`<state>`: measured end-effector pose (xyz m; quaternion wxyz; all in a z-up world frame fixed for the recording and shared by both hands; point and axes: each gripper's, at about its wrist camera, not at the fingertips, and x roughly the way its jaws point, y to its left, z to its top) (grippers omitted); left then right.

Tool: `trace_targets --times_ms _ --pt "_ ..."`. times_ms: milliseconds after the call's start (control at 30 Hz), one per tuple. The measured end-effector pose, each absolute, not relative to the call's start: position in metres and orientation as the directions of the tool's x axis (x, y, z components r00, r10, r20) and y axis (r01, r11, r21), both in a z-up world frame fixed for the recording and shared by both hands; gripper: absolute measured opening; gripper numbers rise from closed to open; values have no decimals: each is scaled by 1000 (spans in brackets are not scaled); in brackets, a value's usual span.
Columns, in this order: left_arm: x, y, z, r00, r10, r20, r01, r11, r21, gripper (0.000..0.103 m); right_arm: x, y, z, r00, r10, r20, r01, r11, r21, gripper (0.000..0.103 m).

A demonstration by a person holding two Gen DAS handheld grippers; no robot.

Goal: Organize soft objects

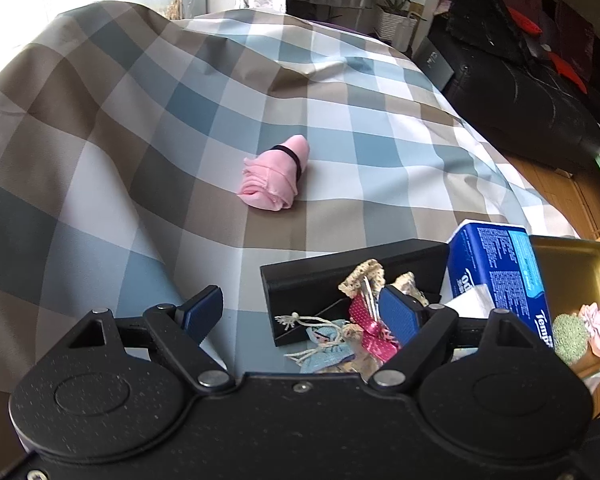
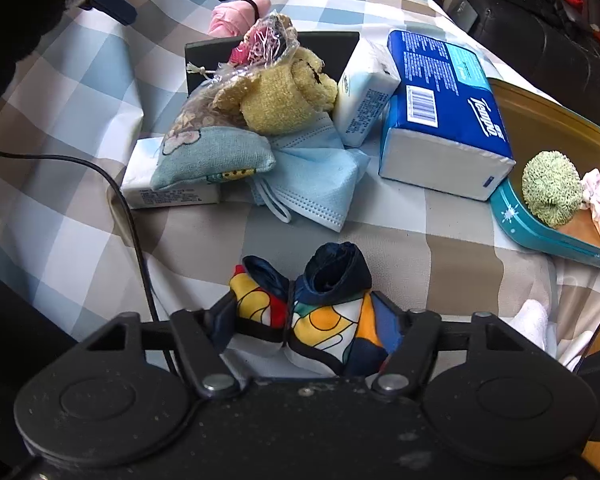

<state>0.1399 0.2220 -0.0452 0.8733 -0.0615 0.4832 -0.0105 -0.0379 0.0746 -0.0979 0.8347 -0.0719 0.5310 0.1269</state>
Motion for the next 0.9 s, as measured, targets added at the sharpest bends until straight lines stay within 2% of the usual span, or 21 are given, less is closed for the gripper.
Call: trace_targets --times_ms 233,533,733,900 --pt "135 207 -50 539 -121 -834 29 992 -125 82 -30 57 -82 437 174 -883 -331 943 23 64" --pt "144 206 -70 501 -220 -837 19 970 -244 82 -13 27 -66 471 198 -859 -399 917 -8 64" --pt "146 208 -79 488 -270 -830 5 952 -307 83 -8 16 -58 468 252 -847 -421 906 37 65" --pt "147 199 -84 488 -264 -832 27 957 -288 83 -5 14 -61 451 283 -846 -404 910 90 65"
